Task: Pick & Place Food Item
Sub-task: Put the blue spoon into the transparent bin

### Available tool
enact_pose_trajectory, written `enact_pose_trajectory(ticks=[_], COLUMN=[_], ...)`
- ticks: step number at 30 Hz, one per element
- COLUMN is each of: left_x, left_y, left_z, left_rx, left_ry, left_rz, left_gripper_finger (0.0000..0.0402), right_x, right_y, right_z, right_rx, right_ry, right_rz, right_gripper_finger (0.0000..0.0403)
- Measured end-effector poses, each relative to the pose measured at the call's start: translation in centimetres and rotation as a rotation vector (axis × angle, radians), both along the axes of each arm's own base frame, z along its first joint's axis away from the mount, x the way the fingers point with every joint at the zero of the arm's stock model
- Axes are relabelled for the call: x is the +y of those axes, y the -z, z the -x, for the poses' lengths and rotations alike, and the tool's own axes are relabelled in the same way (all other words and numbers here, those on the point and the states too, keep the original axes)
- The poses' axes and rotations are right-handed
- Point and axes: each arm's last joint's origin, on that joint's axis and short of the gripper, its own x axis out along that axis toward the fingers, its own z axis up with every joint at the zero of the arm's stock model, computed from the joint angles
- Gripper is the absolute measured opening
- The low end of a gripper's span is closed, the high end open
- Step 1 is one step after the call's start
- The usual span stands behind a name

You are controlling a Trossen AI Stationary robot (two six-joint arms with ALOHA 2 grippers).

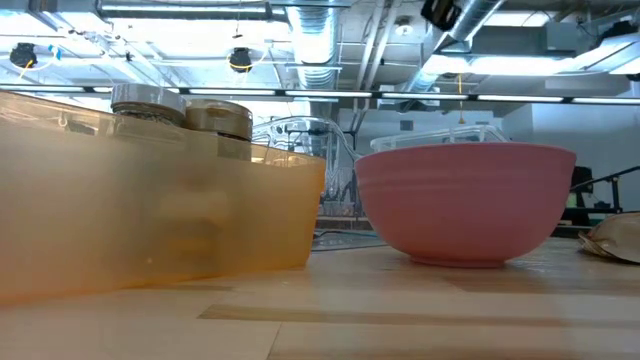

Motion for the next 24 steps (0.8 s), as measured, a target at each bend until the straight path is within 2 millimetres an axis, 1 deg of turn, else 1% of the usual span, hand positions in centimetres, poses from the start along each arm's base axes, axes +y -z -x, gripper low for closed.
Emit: enact_pose_trajectory(ticks=[4, 11, 14, 18, 20, 24], left_x=[0.0, 0.1, 0.1, 0.1, 0.4, 2.2], left_y=[0.0, 0.0, 0.0, 0.1, 0.7, 2.4], left_z=[0.0, 0.0, 0.0, 0.0, 0.0, 0.5], left_rx=[0.002, 0.005, 0.005, 0.018, 0.095, 0.397], left_ry=[-0.007, -0.017, -0.016, -0.017, -0.023, -0.076], left_rz=[-0.051, -0.105, -0.106, -0.117, -0.101, -0.020], left_gripper_finger=[0.0076, 0.0076, 0.0076, 0.0076, 0.0076, 0.0076], right_x=[2.9, 6.7, 7.9, 8.8, 9.3, 10.1], right_y=[-0.5, -0.3, -0.4, -0.4, -0.6, -0.9], right_z=[-0.8, -1.0, -1.0, -0.9, -1.0, -1.0], right_rx=[-0.018, 0.051, 0.049, 0.054, 0.046, 0.018], right_ry=[0.036, 0.134, 0.151, 0.183, 0.180, 0.161], right_rz=[0.077, 0.106, 0.127, 0.104, 0.081, 0.063], right_gripper_finger=[0.0042, 0.0042, 0.0042, 0.0042, 0.0042, 0.0042])
